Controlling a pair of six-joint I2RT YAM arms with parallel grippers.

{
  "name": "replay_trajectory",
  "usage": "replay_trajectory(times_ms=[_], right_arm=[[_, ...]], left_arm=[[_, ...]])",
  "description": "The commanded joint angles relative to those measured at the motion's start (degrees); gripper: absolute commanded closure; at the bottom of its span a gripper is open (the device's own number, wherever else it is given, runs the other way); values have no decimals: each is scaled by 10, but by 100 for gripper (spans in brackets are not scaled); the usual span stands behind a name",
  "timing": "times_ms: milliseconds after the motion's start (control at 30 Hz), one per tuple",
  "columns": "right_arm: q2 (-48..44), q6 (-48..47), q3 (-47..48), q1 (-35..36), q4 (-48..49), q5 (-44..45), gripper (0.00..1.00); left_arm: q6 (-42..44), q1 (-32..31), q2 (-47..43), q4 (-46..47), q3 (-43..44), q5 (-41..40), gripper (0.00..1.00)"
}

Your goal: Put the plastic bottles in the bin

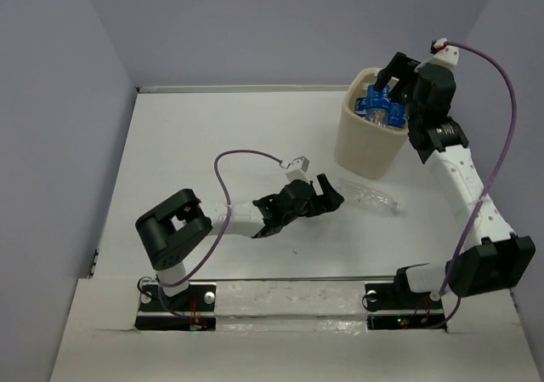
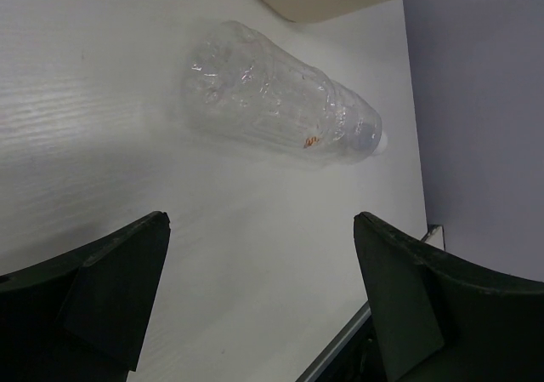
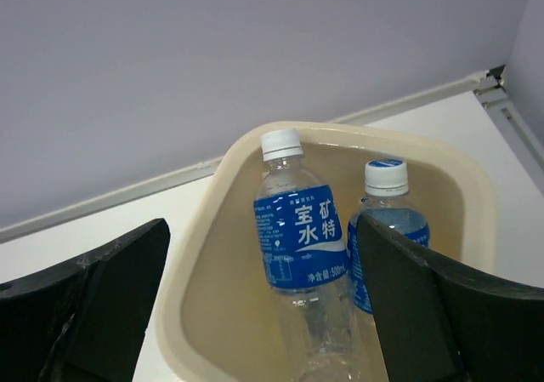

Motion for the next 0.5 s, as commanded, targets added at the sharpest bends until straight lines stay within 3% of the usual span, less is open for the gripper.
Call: replay_trajectory(times_ms=[0,133,300,467], right_arm=[[-109,-15,-68,0,-38,-46,11],[-234,23,-193,0,-71,-131,17],[-410,90,-349,0,-91,-127,17],[-436,71,-422,0,-140,-135,21]], left_arm=[[-21,-10,6,24,23,-23,1],[1,-10,-17,23,7,-41,1],[98,-17,5,-39,50,-5,1],[152,-19,-32,-66,21,-37,1]])
